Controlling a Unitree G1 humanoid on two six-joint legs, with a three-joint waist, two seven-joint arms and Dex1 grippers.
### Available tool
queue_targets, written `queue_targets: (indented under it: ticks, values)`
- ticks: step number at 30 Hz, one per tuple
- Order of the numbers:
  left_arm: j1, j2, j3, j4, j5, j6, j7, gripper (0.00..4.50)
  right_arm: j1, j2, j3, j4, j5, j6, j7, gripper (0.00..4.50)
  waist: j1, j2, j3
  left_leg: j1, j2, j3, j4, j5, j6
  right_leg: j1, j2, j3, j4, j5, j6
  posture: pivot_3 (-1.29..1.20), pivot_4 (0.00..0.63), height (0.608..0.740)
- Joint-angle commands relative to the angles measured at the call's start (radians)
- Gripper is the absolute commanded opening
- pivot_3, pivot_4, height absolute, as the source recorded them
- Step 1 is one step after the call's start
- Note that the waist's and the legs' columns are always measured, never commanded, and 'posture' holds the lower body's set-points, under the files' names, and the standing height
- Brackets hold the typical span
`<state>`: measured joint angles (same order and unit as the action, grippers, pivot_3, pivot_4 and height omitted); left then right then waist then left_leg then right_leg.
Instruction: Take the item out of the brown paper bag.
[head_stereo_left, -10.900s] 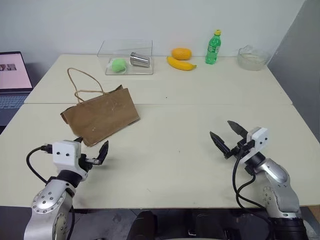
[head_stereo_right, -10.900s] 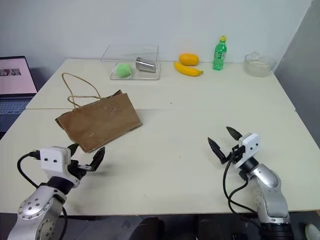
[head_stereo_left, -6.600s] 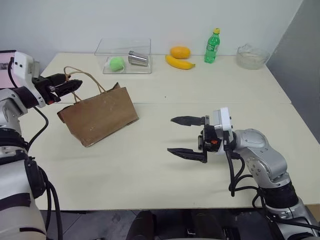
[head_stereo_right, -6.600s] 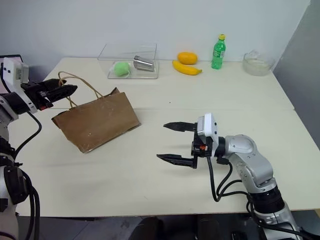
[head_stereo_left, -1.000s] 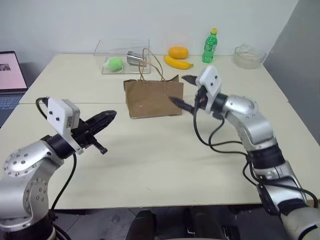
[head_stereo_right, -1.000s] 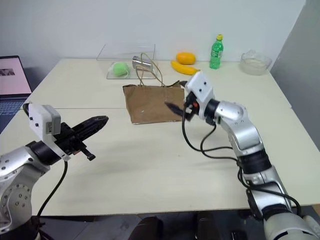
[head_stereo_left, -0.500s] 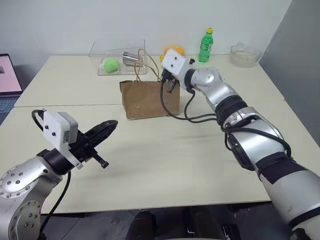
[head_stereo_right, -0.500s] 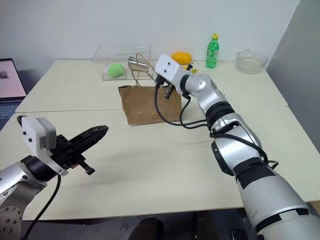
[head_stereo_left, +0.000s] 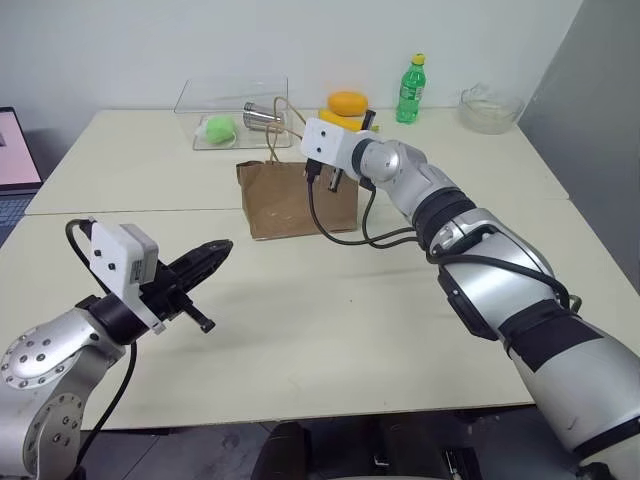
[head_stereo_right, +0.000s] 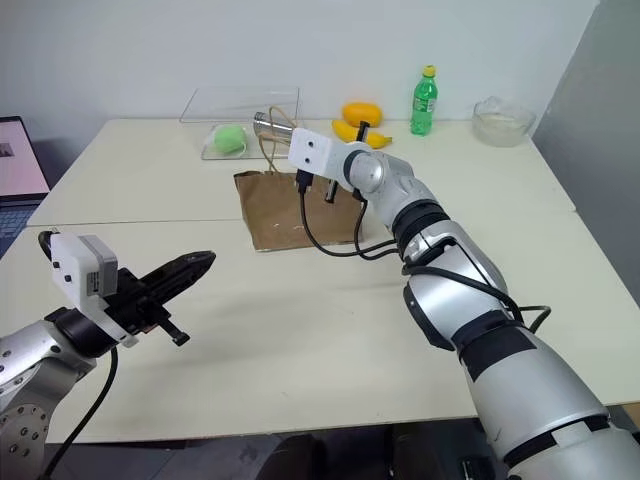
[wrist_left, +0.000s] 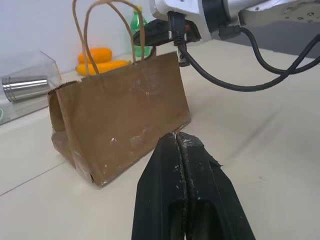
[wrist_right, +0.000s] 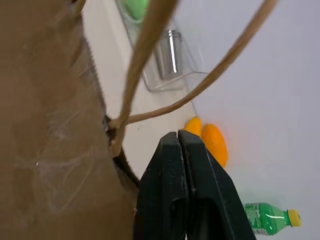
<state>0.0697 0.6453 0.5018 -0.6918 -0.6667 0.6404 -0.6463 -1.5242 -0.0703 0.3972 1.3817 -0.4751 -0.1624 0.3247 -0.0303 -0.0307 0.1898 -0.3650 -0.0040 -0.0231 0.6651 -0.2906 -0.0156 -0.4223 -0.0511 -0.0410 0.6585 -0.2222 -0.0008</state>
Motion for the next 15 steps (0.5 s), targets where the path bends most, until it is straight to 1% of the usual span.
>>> queue_targets:
  ticks: [1, 5, 15]
  values:
    - [-0.008, 0.013, -0.026, 0.006, 0.013, -0.039, 0.002, 0.00, 0.024, -0.009, 0.020, -0.001, -0.043, -0.001, -0.001, 0.02, 0.000, 0.000, 0.000, 0.000, 0.000, 0.000, 0.000, 0.000, 0.000, 0.000, 0.000, 0.000, 0.000, 0.000, 0.000, 0.00, 0.150, 0.740]
    - [0.002, 0.025, -0.027, 0.005, 0.005, -0.042, -0.005, 0.00, 0.031, -0.010, 0.025, -0.009, -0.048, -0.046, 0.101, 0.02, -0.001, 0.000, 0.000, 0.000, 0.000, 0.000, 0.000, 0.000, 0.000, 0.000, 0.000, 0.000, 0.000, 0.000, 0.000, 0.00, 0.150, 0.740]
    - [0.045, 0.053, -0.035, -0.015, -0.006, -0.052, -0.030, 0.00, 0.069, -0.052, -0.023, -0.051, 0.028, -0.185, 0.506, 0.02, -0.003, 0.000, 0.000, 0.002, 0.001, 0.000, -0.001, 0.000, 0.000, 0.001, 0.001, 0.000, 0.000, 0.000, 0.000, 0.00, 0.150, 0.740]
